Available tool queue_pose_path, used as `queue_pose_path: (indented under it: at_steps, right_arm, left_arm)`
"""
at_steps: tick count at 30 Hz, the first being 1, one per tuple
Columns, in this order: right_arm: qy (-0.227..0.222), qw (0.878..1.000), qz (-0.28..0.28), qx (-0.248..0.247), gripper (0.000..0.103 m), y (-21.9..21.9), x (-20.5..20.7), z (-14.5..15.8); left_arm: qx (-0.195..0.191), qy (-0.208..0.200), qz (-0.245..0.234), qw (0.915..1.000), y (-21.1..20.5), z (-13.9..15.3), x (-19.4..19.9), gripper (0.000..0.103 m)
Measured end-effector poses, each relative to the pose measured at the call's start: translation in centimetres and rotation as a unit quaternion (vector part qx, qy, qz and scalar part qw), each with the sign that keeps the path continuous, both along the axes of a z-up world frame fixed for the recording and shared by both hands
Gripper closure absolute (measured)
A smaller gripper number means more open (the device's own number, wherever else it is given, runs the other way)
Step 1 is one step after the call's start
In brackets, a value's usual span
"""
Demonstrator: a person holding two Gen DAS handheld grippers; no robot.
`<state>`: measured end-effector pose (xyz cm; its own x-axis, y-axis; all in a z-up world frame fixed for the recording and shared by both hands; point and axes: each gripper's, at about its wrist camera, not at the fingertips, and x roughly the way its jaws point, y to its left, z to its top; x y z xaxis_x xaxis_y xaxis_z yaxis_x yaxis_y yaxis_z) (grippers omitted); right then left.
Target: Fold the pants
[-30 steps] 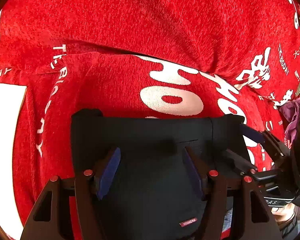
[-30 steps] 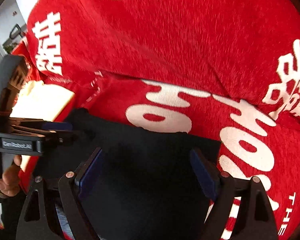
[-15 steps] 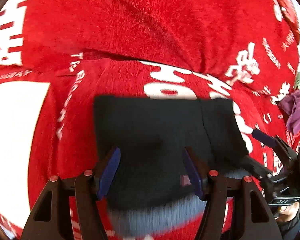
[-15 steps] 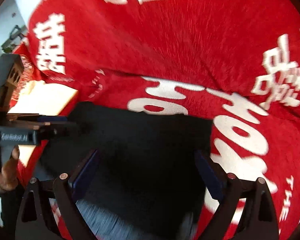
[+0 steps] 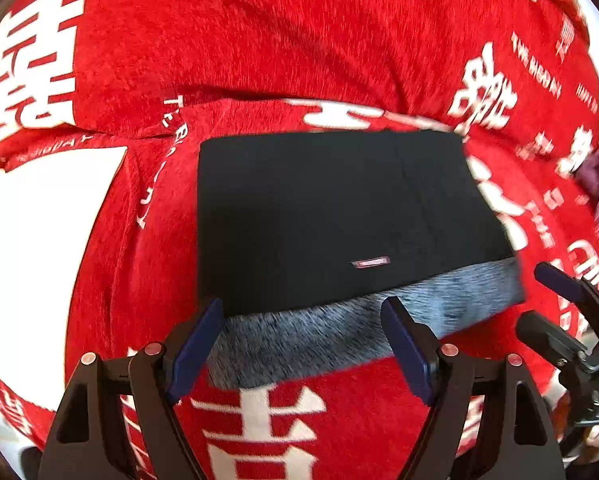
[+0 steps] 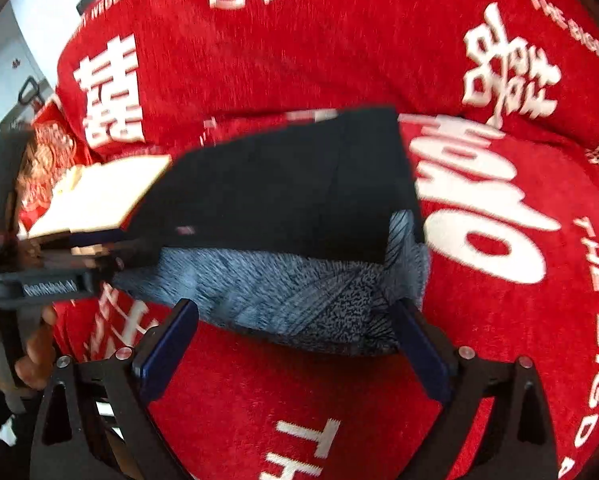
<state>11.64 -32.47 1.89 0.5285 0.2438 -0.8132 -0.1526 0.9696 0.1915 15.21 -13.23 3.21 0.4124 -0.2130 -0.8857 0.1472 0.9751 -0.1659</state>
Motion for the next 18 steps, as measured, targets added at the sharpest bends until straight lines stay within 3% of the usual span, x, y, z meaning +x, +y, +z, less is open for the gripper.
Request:
queue_pose_path:
  at_steps: [2, 4, 8, 11, 14, 18]
  right_arm:
    - [-0.039, 0.999, 0.009, 0.009, 0.004, 0.4, -1.0, 2.0]
    - [-0.051, 0.998, 0.024, 0.009, 0.004, 1.2, -1.1, 2.6]
    - [-0.007, 0.999, 0.036, -0.014, 0.004, 2.4, 0.6, -0.4]
    - [0.016, 0.999, 0.031, -0.003, 0.0, 1.7, 1.2, -2.5]
    - [0.021, 0.999, 0.036, -0.019, 0.0, 2.3, 1.0, -2.3]
    - [0.007, 0.999, 0.032, -0.031, 0.0, 2.4, -0.4, -0.1]
  left_arm:
    - [-0.006, -0.003, 0.002, 1.0, 0.1, 0.2, -0.5, 0.021]
    - [-0.001, 0.008, -0.001, 1.0, -0.3, -0.4, -0.6, 0.021]
    - [0.0, 0.026, 0.003, 0.9997, -0.5, -1.8, -0.5, 0.021]
    - [0.012, 0.031, 0.001, 0.9995, -0.9, -2.5, -0.4, 0.021]
    - [0.025, 0.027, -0.002, 0.9993, -1.2, -2.3, -0.5, 0.021]
    - [-0.001, 0.027, 0.007, 0.9996, -0.5, -1.3, -0.8, 0.021]
